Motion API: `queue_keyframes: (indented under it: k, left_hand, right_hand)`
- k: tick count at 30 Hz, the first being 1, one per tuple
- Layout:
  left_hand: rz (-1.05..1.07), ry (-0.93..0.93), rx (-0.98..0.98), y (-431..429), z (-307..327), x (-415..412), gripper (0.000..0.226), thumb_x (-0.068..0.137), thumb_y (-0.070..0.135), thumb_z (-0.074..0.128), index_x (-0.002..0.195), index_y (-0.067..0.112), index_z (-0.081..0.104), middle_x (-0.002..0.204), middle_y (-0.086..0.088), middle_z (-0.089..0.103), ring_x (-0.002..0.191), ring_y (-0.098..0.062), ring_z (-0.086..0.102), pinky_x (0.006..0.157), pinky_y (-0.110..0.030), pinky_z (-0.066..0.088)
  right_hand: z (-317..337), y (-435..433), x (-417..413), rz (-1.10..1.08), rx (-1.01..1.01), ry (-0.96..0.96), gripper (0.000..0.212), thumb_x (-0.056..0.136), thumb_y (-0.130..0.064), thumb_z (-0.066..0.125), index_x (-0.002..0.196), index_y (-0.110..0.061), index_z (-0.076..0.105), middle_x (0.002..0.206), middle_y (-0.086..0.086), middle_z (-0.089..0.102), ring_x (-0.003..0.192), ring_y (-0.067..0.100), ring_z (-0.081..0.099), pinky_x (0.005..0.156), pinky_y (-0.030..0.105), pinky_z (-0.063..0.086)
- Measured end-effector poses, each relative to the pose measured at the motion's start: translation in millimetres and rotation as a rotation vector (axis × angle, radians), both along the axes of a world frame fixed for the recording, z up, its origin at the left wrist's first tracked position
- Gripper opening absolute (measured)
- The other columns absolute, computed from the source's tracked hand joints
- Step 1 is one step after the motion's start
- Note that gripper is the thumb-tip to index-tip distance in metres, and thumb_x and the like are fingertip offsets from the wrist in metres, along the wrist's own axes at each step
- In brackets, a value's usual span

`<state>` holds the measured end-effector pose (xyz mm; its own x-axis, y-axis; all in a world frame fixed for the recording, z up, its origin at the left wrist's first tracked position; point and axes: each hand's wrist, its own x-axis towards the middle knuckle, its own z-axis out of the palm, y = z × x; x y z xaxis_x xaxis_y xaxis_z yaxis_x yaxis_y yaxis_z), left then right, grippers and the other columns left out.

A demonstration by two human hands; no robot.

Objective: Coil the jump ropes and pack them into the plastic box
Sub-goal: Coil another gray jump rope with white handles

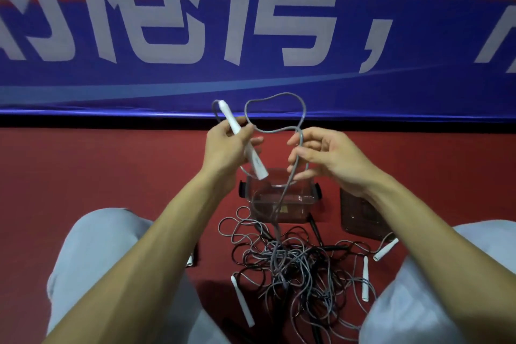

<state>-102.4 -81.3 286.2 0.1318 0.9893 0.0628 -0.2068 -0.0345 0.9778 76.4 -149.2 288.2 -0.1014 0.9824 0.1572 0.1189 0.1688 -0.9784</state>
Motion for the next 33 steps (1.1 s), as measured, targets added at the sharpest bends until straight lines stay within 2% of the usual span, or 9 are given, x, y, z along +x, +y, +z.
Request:
queue_keyframes:
  k: [3,7,10,12,16,21,26,30,33]
  left_hand:
    - [-0.071,0.249,0.084,-5.2,-6.9,7.0,0.001,0.094,0.006,0.063,0.094,0.007,0.063,0.093,-0.016,0.065,0.073,-0.018,0.070,0.069,-0.030,0.060]
    - [-0.191,0.421,0.205,-10.8,-13.5,12.6,0.009,0.086,0.005,0.071,0.092,0.012,0.069,0.089,-0.012,0.072,0.076,-0.024,0.074,0.077,-0.041,0.061]
    - [-0.381,0.442,0.271,-22.4,-14.6,20.8,0.010,0.087,0.004,0.070,0.096,0.009,0.069,0.087,-0.002,0.071,0.074,-0.007,0.068,0.067,-0.019,0.053]
    - [-0.476,0.505,0.345,-30.3,-16.8,25.9,0.005,0.089,0.005,0.068,0.094,0.006,0.069,0.080,0.006,0.068,0.071,-0.002,0.061,0.065,-0.014,0.047]
    - [-0.543,0.494,0.343,-38.0,-18.7,31.5,0.010,0.088,-0.002,0.067,0.086,0.008,0.066,0.072,0.012,0.069,0.071,0.000,0.064,0.065,-0.012,0.046]
    - [-0.409,0.282,0.203,-35.2,-15.4,32.7,0.014,0.081,-0.007,0.071,0.087,0.004,0.065,0.080,-0.013,0.071,0.073,-0.021,0.070,0.066,-0.027,0.055]
    - [-0.383,-0.057,-0.023,-37.5,-5.0,29.8,0.015,0.084,-0.012,0.062,0.094,0.000,0.059,0.080,-0.017,0.071,0.072,-0.029,0.073,0.063,-0.032,0.060]
    - [-0.282,-0.198,-0.084,-32.0,0.4,25.5,0.014,0.087,-0.008,0.060,0.096,0.002,0.059,0.085,-0.015,0.073,0.081,-0.029,0.074,0.069,-0.035,0.062]
    - [-0.249,-0.364,-0.142,-28.3,7.0,21.3,0.011,0.091,-0.005,0.057,0.099,0.001,0.057,0.086,-0.013,0.073,0.083,-0.025,0.074,0.069,-0.032,0.061]
  right_hand:
    - [10.0,-3.2,7.5,-0.093,0.046,0.140,0.013,0.095,0.003,0.049,0.101,-0.003,0.060,0.075,0.008,0.065,0.067,0.019,0.067,0.056,0.031,0.058]
    - [20.4,-4.4,22.2,-0.198,0.081,0.416,0.013,0.097,-0.002,0.047,0.099,-0.006,0.059,0.073,0.003,0.065,0.062,0.014,0.066,0.053,0.028,0.056]
    - [21.3,-3.8,26.5,-0.200,0.053,0.628,0.014,0.099,-0.003,0.044,0.095,-0.008,0.056,0.070,0.001,0.065,0.062,0.013,0.067,0.054,0.026,0.056]
    - [19.2,-2.7,25.8,-0.177,0.039,0.722,0.015,0.099,-0.002,0.042,0.092,-0.009,0.055,0.069,0.000,0.066,0.064,0.013,0.068,0.055,0.025,0.057]
    - [17.0,-0.4,26.7,-0.169,0.039,0.798,0.015,0.099,-0.002,0.044,0.090,-0.008,0.054,0.075,0.004,0.065,0.068,0.015,0.069,0.057,0.026,0.058]
    - [14.0,4.6,32.7,-0.283,0.039,0.893,0.012,0.098,-0.002,0.049,0.088,-0.005,0.055,0.072,0.008,0.066,0.067,0.020,0.070,0.061,0.028,0.058]
    - [9.0,6.2,27.1,-0.345,-0.030,0.764,0.006,0.097,-0.003,0.051,0.101,0.000,0.055,0.079,0.015,0.062,0.064,0.023,0.069,0.060,0.030,0.058]
    - [2.3,4.4,21.3,-0.270,-0.109,0.369,0.011,0.098,-0.006,0.050,0.095,-0.006,0.061,0.083,0.009,0.065,0.062,0.018,0.065,0.058,0.029,0.058]
    - [-4.4,4.7,14.5,-0.178,-0.148,0.078,0.022,0.094,0.007,0.048,0.091,-0.008,0.063,0.080,0.005,0.066,0.066,0.016,0.065,0.065,0.028,0.059]
